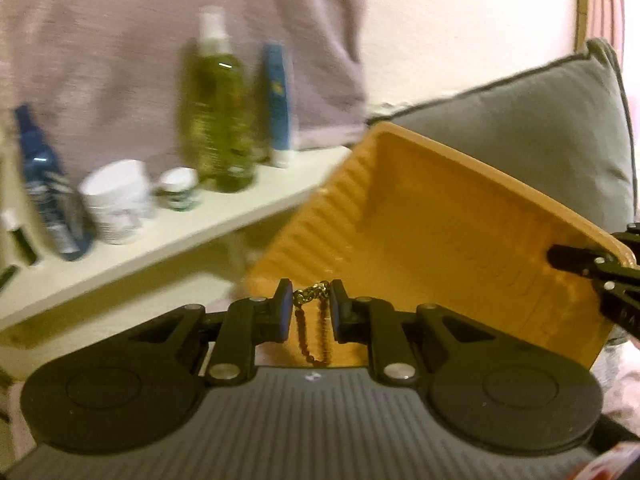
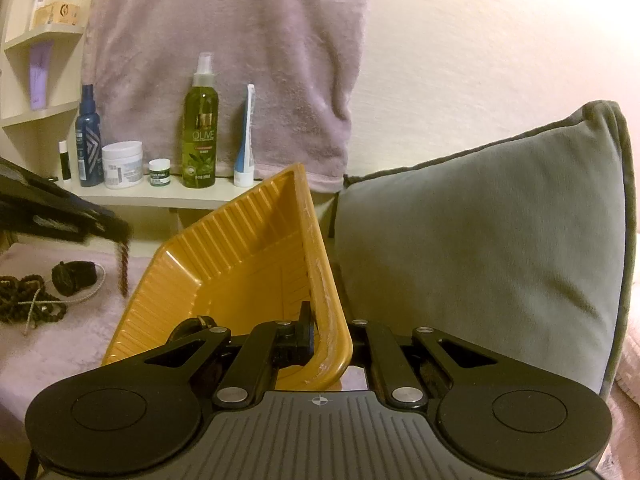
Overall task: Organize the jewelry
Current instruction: 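Carry the gold chain bracelet into the orange tray and open the left gripper, then grasp the pearl strand in the bead tangle with the left gripper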
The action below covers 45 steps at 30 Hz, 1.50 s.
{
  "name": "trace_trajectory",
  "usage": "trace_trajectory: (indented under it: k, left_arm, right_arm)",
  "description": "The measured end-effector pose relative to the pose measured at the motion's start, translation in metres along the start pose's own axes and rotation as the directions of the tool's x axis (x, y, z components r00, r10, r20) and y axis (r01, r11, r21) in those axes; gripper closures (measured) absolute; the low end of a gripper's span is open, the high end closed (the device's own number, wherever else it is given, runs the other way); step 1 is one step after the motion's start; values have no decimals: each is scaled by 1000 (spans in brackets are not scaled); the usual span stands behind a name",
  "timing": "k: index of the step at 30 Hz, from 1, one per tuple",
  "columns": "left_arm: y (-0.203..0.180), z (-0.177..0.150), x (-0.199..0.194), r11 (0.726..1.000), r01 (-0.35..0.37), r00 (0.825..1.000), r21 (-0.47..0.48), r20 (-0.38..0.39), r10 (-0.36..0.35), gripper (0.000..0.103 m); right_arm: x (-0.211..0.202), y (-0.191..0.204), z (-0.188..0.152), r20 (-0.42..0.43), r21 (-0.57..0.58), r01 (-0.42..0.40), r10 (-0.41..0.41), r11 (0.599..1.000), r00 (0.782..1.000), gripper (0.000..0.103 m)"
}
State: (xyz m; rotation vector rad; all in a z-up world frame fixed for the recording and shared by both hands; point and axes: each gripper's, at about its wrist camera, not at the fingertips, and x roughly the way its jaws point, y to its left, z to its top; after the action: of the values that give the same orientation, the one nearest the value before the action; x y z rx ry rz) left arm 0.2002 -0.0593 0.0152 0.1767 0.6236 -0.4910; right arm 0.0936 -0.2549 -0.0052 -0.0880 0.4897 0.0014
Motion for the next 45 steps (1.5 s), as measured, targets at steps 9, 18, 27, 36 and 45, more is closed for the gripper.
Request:
trace_trajectory:
  k: [9, 18, 27, 36, 45]
  left_arm:
    - [-27, -6, 30, 999, 41, 997, -15, -59, -42, 80]
    - [21, -45, 0, 984, -157, 986, -85, -76, 150, 80]
    - [82, -96, -10, 930, -354, 927, -96, -170, 336, 80]
    - [102, -113, 4, 910, -398, 907, -114, -197, 372, 80]
    - [94, -119, -4, 895, -429, 896, -121, -179, 405, 85]
  right_arm:
    - [0, 1, 0, 1, 5, -2, 2, 1000, 1000, 97]
    - [0, 0, 0, -2, 2, -1, 1, 1000, 1000, 97]
    - [2, -1, 0, -6, -8, 6, -6, 1000, 1000, 97]
    - [4, -1, 0, -14, -20, 15, -15, 1000, 1000, 97]
    - [5, -1, -2, -19, -28, 25, -25, 999, 999, 97]
